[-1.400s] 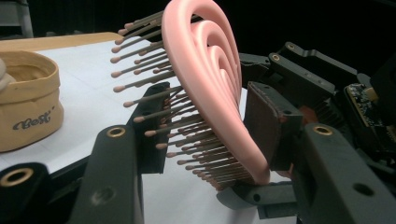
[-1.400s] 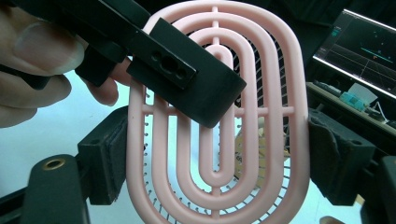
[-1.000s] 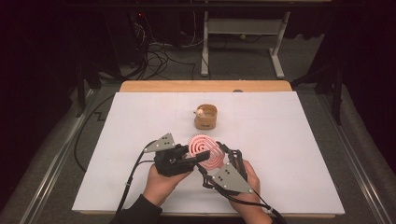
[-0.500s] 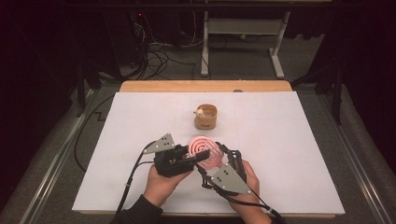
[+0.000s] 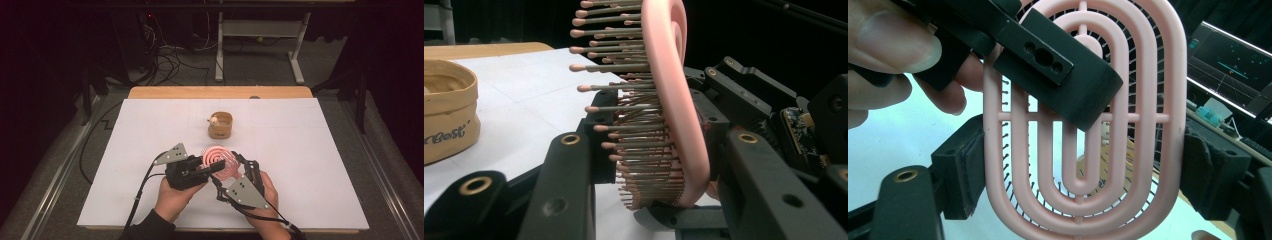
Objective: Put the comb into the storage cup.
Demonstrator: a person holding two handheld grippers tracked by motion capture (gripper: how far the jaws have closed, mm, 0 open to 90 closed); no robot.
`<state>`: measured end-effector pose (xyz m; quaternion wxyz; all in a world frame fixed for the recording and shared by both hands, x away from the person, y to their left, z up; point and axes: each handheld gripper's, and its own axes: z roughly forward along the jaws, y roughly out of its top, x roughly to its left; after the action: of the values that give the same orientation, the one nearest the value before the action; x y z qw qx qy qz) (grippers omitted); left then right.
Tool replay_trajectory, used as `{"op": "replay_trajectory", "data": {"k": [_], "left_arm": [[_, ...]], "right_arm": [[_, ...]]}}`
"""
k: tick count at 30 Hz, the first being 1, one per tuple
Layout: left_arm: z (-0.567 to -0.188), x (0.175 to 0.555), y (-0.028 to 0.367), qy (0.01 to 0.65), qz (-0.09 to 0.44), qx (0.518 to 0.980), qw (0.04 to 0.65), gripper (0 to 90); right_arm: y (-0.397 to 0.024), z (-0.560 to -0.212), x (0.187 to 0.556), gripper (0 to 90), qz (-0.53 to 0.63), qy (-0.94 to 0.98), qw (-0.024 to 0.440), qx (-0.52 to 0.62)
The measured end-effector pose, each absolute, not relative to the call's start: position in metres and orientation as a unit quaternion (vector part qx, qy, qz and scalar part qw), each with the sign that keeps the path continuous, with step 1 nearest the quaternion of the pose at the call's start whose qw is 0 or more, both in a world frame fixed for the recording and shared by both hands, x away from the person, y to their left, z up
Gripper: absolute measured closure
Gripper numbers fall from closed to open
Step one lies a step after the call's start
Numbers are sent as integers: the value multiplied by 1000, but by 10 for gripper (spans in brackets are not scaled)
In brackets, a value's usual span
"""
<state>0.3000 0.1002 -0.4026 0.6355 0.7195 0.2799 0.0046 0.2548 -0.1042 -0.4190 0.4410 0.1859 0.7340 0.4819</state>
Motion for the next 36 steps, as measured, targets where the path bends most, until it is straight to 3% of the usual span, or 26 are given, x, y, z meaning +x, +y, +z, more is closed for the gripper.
{"op": "replay_trajectory", "data": {"k": [36], "left_arm": [[-400, 298, 98, 283, 19, 715, 639, 624]], "right_arm": [[-105, -418, 257, 194, 487, 730, 441, 189]]}}
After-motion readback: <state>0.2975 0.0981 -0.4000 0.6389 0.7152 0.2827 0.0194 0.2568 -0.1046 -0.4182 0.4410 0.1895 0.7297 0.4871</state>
